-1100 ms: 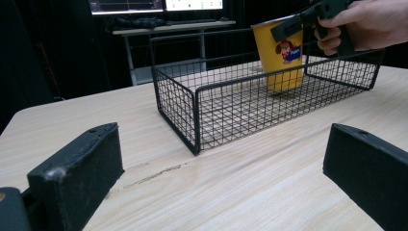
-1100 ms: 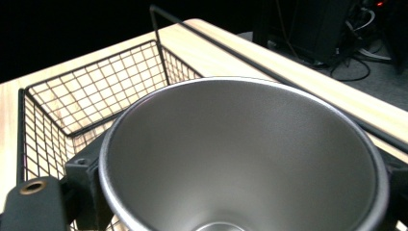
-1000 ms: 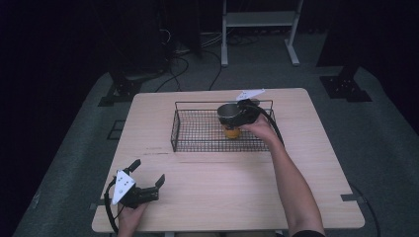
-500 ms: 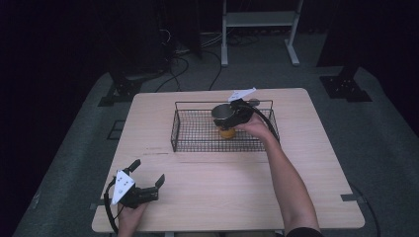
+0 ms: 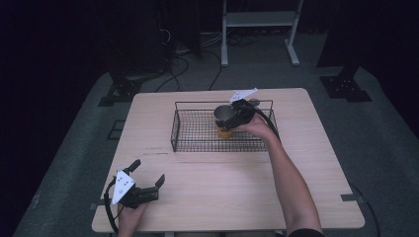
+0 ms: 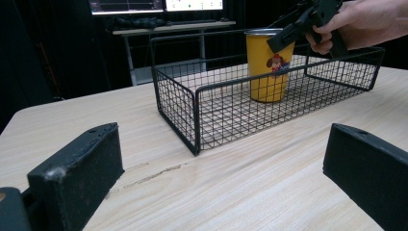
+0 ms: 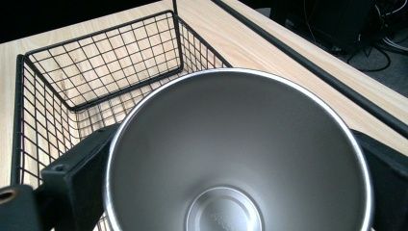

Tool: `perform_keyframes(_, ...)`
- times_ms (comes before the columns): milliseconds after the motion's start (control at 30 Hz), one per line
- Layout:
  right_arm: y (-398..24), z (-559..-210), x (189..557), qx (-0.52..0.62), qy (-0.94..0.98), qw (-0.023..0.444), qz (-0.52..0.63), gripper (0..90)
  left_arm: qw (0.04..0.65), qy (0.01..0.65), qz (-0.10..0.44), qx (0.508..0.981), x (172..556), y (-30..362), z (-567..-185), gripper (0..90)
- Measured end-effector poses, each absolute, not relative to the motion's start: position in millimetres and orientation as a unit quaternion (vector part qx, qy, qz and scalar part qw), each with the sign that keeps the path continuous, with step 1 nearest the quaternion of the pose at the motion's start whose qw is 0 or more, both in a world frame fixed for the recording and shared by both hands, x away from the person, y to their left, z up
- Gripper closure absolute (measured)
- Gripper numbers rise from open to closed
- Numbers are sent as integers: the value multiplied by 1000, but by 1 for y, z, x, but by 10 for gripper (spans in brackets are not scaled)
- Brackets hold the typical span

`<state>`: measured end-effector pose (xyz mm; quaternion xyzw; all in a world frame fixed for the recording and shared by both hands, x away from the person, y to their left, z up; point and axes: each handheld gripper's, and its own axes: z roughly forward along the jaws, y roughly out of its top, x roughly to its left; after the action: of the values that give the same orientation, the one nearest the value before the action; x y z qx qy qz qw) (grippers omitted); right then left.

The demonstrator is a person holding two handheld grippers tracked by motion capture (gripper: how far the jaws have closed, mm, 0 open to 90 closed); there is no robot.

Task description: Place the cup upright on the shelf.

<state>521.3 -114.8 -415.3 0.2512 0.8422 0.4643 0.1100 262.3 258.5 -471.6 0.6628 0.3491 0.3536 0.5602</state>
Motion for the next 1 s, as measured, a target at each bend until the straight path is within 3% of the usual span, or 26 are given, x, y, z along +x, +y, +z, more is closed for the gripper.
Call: perform_keyframes(1000,-128,-393,512,253,811,119,514,21,557,352,356,663,263,258,-471,0)
